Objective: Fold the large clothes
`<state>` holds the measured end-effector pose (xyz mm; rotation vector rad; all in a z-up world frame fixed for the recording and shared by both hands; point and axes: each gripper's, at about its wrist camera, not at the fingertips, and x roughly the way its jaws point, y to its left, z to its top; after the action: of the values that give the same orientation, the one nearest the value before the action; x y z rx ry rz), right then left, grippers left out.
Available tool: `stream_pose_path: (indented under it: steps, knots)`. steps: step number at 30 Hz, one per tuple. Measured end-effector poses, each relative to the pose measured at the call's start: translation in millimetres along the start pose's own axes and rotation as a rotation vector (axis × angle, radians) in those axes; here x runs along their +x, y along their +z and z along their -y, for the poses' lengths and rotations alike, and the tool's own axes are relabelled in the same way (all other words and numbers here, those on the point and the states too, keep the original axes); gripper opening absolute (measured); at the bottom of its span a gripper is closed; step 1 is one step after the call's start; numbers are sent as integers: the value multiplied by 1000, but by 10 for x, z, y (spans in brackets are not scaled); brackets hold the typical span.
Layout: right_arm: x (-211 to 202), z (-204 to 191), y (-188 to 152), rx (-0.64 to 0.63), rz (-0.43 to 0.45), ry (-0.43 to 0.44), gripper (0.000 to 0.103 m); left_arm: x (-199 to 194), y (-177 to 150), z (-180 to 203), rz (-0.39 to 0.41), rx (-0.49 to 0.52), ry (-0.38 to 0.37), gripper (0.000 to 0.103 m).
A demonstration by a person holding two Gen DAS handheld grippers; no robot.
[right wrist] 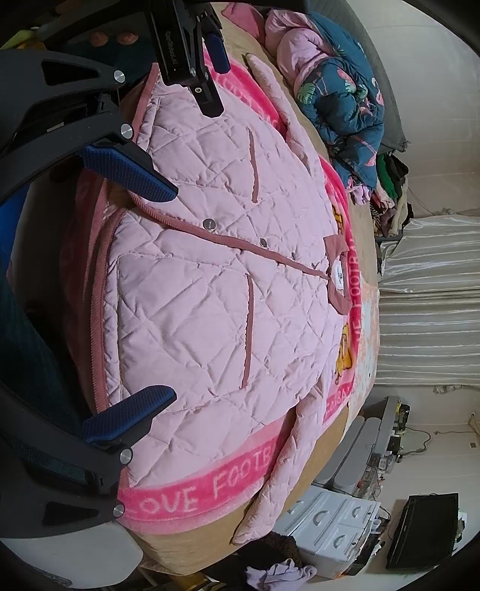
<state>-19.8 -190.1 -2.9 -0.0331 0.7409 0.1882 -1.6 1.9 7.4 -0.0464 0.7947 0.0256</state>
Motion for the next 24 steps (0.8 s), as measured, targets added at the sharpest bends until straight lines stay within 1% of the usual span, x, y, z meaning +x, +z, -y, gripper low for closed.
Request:
stream_pose_path:
  steps: [24]
  knots:
    - [-21,-9,20,1,3,-3,99,-17,8,19,-4,-3,-5,95]
